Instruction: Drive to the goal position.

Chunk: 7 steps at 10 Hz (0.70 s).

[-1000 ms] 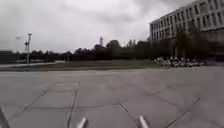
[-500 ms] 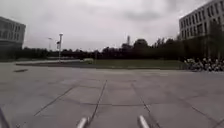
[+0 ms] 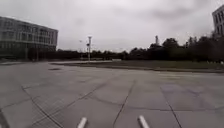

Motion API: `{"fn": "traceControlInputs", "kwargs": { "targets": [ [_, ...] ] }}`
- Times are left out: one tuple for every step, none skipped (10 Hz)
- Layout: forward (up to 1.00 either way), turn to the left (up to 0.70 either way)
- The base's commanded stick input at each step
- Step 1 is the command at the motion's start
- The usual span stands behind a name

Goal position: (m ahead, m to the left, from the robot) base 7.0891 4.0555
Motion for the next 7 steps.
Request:
{"fn": "traceControlInputs", "kwargs": {
  "targets": [
    [0.0, 0.11],
    [0.0, 0.0],
    [0.0, 0.0],
    [0.0, 0.0],
    [0.0, 0.0],
    [0.0, 0.0],
    [0.0, 0.0]
  ]
}}
